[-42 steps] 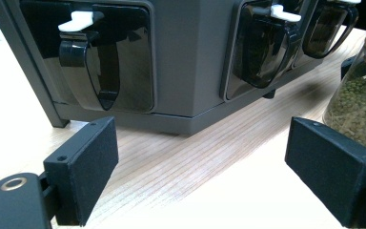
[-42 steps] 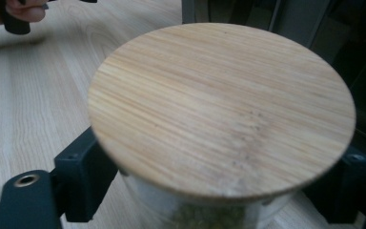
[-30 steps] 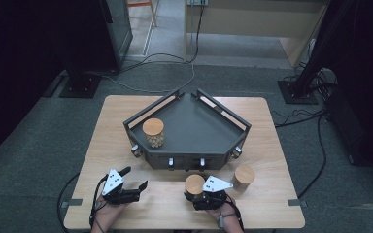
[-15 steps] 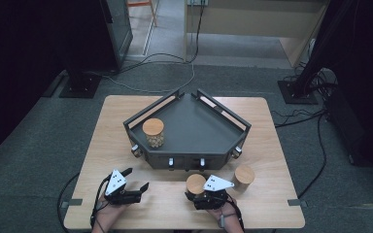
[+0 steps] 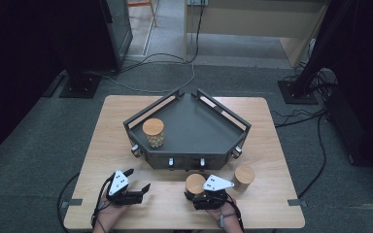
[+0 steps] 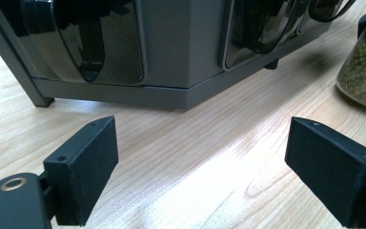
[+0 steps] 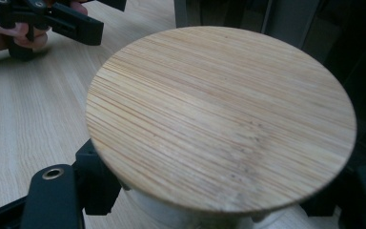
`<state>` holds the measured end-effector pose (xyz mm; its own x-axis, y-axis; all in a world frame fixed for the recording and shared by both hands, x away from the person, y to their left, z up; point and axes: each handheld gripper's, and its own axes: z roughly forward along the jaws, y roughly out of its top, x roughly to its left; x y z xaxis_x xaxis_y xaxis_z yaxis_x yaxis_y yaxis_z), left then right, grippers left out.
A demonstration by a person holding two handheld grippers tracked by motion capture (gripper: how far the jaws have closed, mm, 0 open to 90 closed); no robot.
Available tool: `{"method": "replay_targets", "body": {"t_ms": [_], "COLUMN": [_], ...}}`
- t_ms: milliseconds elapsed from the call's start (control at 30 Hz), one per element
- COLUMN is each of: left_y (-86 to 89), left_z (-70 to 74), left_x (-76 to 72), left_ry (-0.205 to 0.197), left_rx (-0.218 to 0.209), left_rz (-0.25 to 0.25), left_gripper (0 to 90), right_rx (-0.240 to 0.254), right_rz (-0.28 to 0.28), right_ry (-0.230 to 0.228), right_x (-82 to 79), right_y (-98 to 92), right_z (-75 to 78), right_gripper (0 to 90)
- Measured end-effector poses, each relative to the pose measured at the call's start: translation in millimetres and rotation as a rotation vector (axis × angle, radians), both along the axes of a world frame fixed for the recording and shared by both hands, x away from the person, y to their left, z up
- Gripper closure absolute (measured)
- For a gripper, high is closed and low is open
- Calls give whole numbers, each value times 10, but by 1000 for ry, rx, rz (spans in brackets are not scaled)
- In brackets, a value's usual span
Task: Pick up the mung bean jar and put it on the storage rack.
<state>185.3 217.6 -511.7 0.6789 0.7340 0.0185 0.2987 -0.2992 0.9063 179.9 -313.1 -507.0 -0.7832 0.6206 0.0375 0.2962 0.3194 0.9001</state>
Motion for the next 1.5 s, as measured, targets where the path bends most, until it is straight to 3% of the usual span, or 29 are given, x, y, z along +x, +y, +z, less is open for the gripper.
{"method": "replay_targets", "body": {"t_ms": [300,667,1333,1500], "left_y": [-26,-34,-26,-30], "left_z": [10,12,6,8], "left_x": [15,33,33,33], "left_ry": [11,27,24,27], "left_rx": [18,20,14,15], "left_rz": [-9,-16,-11,-10], "left_gripper": [107,108,108,107], "right_rx": [-2,42,26,48], "right_rz": [-1,-10,-15,-15], "right_ry": [-2,30,0,-1], "right_x": [-2,27,1,7], "right_y": [-11,-33,24,11], "right_z": [31,87,301,325], "right_gripper": [251,251,252,252]}}
